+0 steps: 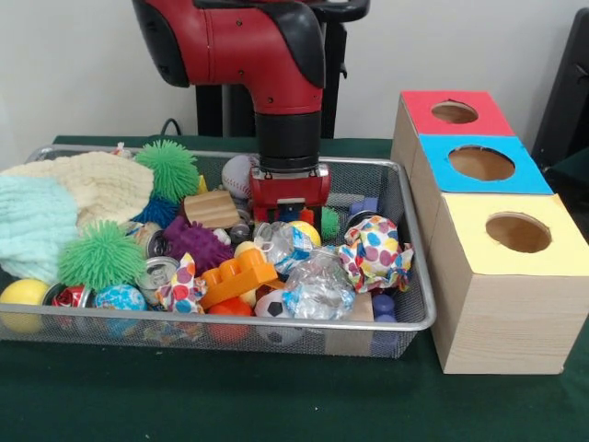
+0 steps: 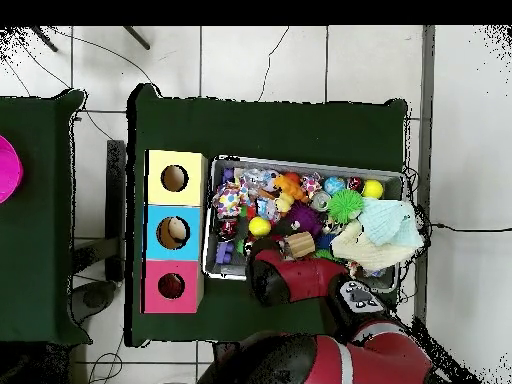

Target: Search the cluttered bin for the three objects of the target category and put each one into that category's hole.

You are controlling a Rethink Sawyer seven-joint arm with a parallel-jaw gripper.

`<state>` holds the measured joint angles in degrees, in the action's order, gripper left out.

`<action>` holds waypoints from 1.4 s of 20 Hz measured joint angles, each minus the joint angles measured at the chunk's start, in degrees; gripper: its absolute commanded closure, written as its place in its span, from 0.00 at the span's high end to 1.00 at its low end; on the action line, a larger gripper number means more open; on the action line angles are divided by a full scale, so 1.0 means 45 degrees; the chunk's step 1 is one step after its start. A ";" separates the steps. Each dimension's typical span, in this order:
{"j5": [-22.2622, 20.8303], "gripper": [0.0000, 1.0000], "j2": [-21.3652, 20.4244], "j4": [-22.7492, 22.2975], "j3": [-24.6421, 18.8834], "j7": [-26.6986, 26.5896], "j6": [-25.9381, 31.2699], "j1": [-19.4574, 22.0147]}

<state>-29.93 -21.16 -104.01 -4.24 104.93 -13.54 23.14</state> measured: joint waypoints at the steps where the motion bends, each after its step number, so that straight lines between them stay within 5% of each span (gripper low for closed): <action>1: -0.0219 1.00 0.0179 -0.0153 0.0114 0.0000 -0.0946 0.0097; 3: -0.0909 1.00 0.0652 -0.0278 0.0290 -0.0003 -0.2997 0.0397; 9: -0.1371 1.00 0.1598 0.0252 0.0395 0.0005 -0.5638 0.0840; 28: -0.1901 1.00 0.1743 0.0617 0.0382 0.0003 -0.5787 0.0882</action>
<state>-38.49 -13.31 -101.24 -2.52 104.94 -39.58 27.11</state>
